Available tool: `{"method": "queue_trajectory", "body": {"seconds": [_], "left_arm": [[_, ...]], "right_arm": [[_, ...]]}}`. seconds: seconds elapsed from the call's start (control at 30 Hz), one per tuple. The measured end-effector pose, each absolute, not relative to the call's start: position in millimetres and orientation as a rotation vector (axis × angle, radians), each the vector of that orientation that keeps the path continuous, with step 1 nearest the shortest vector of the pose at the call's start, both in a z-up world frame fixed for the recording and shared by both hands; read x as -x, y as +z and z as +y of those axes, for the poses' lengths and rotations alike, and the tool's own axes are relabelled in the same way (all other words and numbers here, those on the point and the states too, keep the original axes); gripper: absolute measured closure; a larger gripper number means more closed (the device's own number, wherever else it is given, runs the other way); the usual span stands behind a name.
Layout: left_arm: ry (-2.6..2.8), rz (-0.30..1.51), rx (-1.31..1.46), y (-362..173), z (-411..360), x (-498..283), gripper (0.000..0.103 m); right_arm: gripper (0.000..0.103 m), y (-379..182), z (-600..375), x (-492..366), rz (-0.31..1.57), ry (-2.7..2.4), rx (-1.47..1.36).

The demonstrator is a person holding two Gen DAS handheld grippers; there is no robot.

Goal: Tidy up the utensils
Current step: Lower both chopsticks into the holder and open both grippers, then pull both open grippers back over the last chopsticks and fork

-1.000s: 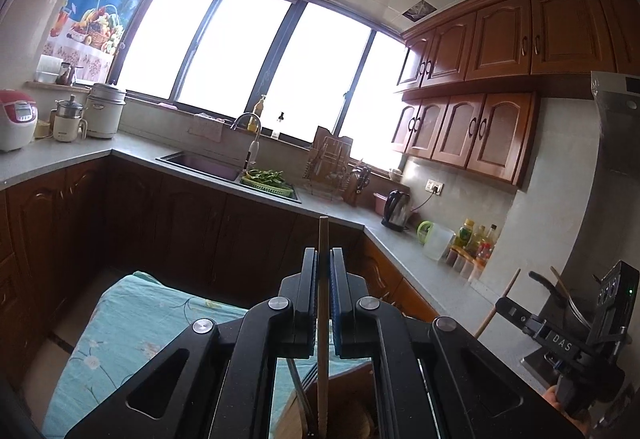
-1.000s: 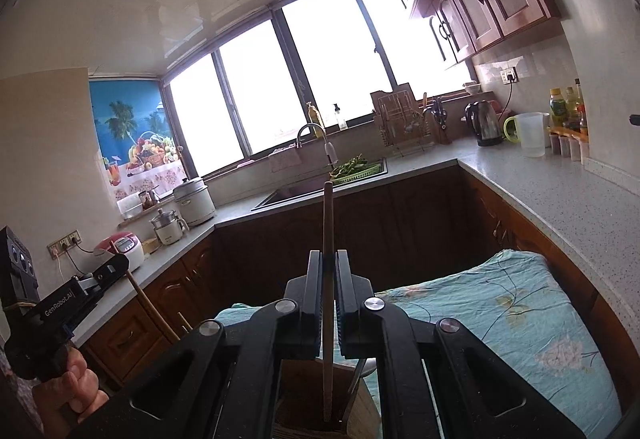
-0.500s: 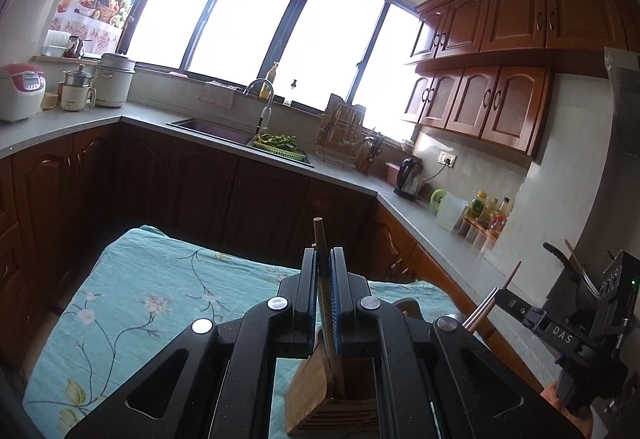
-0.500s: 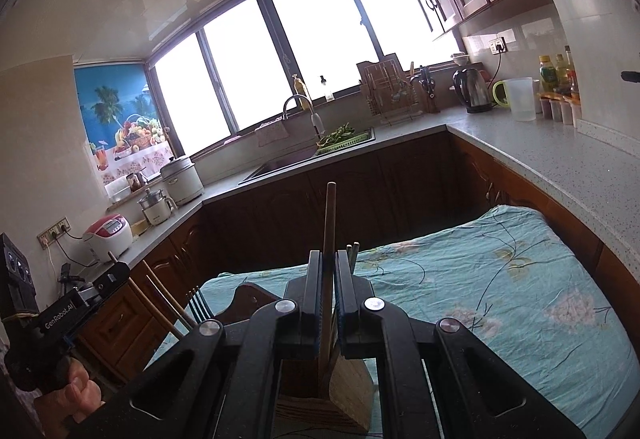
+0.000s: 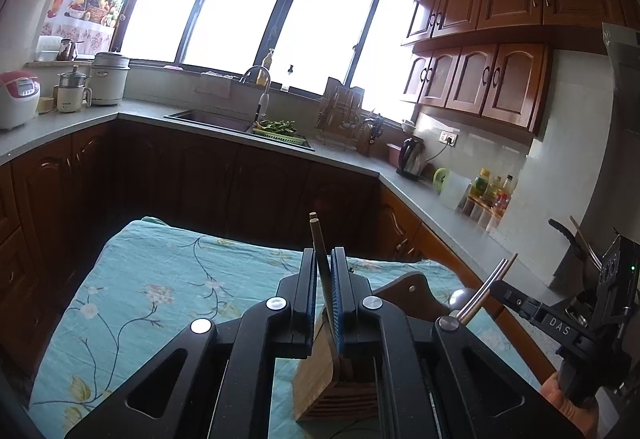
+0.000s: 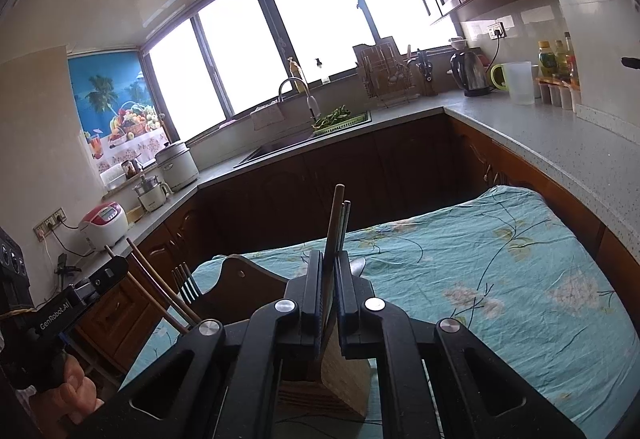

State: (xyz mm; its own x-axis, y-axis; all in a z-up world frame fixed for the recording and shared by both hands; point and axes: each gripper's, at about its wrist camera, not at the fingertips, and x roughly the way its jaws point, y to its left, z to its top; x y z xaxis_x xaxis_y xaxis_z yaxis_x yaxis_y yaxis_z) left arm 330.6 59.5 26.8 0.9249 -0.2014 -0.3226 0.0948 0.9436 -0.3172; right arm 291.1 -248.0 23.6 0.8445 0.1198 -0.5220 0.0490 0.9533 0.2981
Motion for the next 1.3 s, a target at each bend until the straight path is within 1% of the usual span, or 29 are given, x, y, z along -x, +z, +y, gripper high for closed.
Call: {"method": "queue_trajectory", "body": {"seconds": [0.13, 0.17, 0.2, 0.23, 0.27, 0.3, 0.33, 0.37, 0.4, 0.43, 0.47, 0.5, 0.53, 0.57, 0.6, 0.67, 0.73, 0.9, 1.03, 1.07, 1.13, 1.3], "left_arm": [[-0.16, 0.376, 0.308, 27.8, 61.6, -332.9, 0.097], [-0.161, 0.381, 0.308, 28.0, 61.7, -332.6, 0.096], [-0.157, 0.386, 0.306, 29.3, 61.5, -332.6, 0.095], [-0.153, 0.392, 0.306, 30.5, 61.9, -332.6, 0.091], [-0.149, 0.4, 0.308, 31.1, 62.6, -332.2, 0.081], [-0.141, 0.401, 0.315, 32.3, 63.6, -330.5, 0.076], [-0.142, 0.397, 0.323, 33.5, 64.2, -328.2, 0.068], [-0.141, 0.394, 0.327, 35.3, 65.5, -325.2, 0.064], [-0.137, 0.395, 0.327, 37.3, 66.5, -322.1, 0.061], [-0.131, 0.394, 0.329, 38.4, 66.5, -318.3, 0.054], [-0.128, 0.389, 0.332, 40.1, 68.3, -313.6, 0.047], [-0.12, 0.385, 0.331, 41.8, 69.9, -308.6, 0.043], [-0.111, 0.385, 0.328, 40.9, 70.4, -303.0, 0.034], [-0.104, 0.383, 0.329, 41.3, 71.7, -297.4, 0.029], [-0.103, 0.38, 0.33, 41.4, 72.6, -291.4, 0.028], [-0.102, 0.385, 0.326, 40.2, 73.4, -279.8, 0.025], [-0.099, 0.39, 0.325, 37.8, 74.0, -266.2, 0.025], [-0.103, 0.417, 0.306, 32.6, 67.8, -232.9, 0.022], [-0.109, 0.448, 0.312, 26.4, 70.6, -209.2, 0.017], [-0.11, 0.455, 0.31, 26.7, 70.6, -204.8, 0.014], [-0.093, 0.468, 0.296, 24.2, 69.6, -194.2, 0.012], [-0.083, 0.509, 0.307, 18.3, 70.3, -173.1, 0.011]], "right_arm": [[0.096, 22.0, -248.2, -292.4, 0.574, 0.034, -0.315], [0.095, 21.9, -248.6, -292.5, 0.577, 0.038, -0.32], [0.092, 22.3, -249.1, -292.7, 0.581, 0.041, -0.326], [0.091, 23.0, -249.7, -292.3, 0.58, 0.044, -0.333], [0.087, 23.1, -250.9, -291.4, 0.58, 0.045, -0.339], [0.084, 24.3, -251.5, -290.1, 0.577, 0.05, -0.345], [0.076, 25.7, -252.3, -288.1, 0.572, 0.054, -0.352], [0.065, 27.8, -252.9, -285.3, 0.564, 0.057, -0.357], [0.061, 30.1, -253.5, -281.9, 0.554, 0.061, -0.363], [0.053, 32.1, -254.9, -278.1, 0.543, 0.065, -0.369], [0.042, 34.7, -256.2, -273.9, 0.533, 0.065, -0.374], [0.036, 37.4, -257.0, -269.5, 0.523, 0.064, -0.378], [0.027, 40.0, -257.6, -264.5, 0.511, 0.066, -0.381], [0.023, 42.4, -257.8, -259.6, 0.502, 0.068, -0.382], [0.022, 44.3, -257.7, -254.5, 0.496, 0.069, -0.381], [0.012, 46.7, -256.6, -246.0, 0.495, 0.079, -0.381], [0.007, 47.3, -255.4, -236.7, 0.498, 0.096, -0.384], [0.006, 46.6, -251.1, -210.7, 0.511, 0.103, -0.372], [0.003, 39.1, -248.9, -184.6, 0.528, 0.097, -0.373], [0.003, 35.9, -249.3, -178.6, 0.535, 0.094, -0.378], [0.003, 28.6, -250.2, -167.9, 0.556, 0.087, -0.383], [0.003, 12.5, -253.8, -141.9, 0.597, 0.064, -0.412]]}}
